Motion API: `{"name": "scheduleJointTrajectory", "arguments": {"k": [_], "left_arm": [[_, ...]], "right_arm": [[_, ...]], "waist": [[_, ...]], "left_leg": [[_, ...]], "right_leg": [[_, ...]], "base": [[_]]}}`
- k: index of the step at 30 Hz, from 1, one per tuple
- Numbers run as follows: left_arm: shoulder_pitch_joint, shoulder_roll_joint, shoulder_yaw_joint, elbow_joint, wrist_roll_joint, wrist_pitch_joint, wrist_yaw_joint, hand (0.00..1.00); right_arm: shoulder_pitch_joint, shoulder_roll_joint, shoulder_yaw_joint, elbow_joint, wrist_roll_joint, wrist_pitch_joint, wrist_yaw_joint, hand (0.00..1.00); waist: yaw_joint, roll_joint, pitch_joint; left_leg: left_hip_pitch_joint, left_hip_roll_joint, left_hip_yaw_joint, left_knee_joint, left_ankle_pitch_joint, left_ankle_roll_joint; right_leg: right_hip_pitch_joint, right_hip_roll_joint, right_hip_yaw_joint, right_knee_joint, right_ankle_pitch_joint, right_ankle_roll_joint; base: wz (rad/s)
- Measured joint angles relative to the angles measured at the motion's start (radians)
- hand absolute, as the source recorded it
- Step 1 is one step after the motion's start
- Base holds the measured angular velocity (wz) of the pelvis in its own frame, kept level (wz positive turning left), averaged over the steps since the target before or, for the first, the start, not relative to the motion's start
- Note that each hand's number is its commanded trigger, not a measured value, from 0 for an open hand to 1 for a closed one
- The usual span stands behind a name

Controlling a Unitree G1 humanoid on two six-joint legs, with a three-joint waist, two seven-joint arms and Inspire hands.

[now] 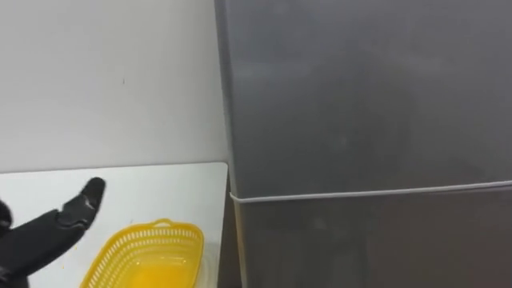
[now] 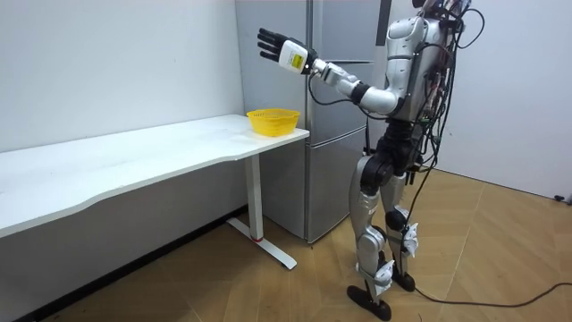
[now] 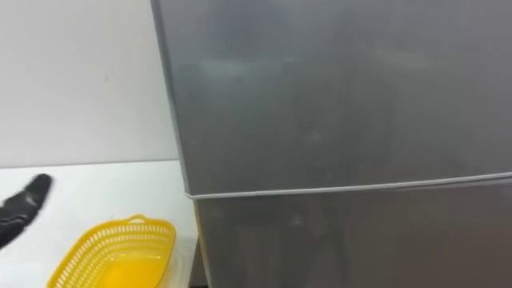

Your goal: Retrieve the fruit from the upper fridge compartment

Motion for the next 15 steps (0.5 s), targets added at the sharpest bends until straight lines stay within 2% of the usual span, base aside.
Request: {"name": "scheduleJointTrajectory", "arguments": {"k": [3, 6, 11, 15], "left_arm": [[-0.028, 0.000, -0.039, -0.002, -0.030, 0.028, -0.103, 0.00], [-0.050, 0.000, -0.040, -0.016, -0.053, 0.048, -0.189, 0.00], [-0.106, 0.001, -0.042, -0.029, -0.061, 0.066, -0.268, 0.00], [-0.126, 0.024, -0.051, -0.029, -0.066, 0.105, -0.318, 0.00]], "right_arm": [[-0.003, 0.000, 0.000, 0.001, 0.000, 0.000, 0.003, 0.00], [-0.002, -0.001, 0.000, 0.000, 0.000, 0.001, 0.006, 0.00], [-0.003, -0.001, 0.003, -0.001, 0.000, 0.001, 0.012, 0.00], [-0.003, -0.007, 0.040, -0.004, 0.000, 0.023, 0.011, 0.00]], "waist": [[-0.002, -0.002, 0.0005], [-0.006, -0.002, -0.0002], [-0.011, 0.000, -0.0013], [-0.017, 0.003, -0.0030]], "left_leg": [[-0.009, 0.000, 0.011, 0.001, 0.000, 0.000], [-0.007, 0.001, 0.019, 0.002, 0.000, 0.000], [-0.007, 0.001, 0.026, 0.001, 0.000, 0.000], [-0.009, 0.002, 0.029, 0.003, 0.000, 0.000]], "right_leg": [[-0.010, 0.000, 0.006, 0.000, 0.000, 0.000], [-0.012, 0.000, 0.011, -0.002, 0.000, 0.000], [-0.024, 0.000, 0.025, -0.001, 0.000, 0.000], [-0.029, 0.000, 0.034, -0.001, 0.000, 0.000]], "base": [[-0.05], [-0.07], [-0.06], [-0.03]]}}
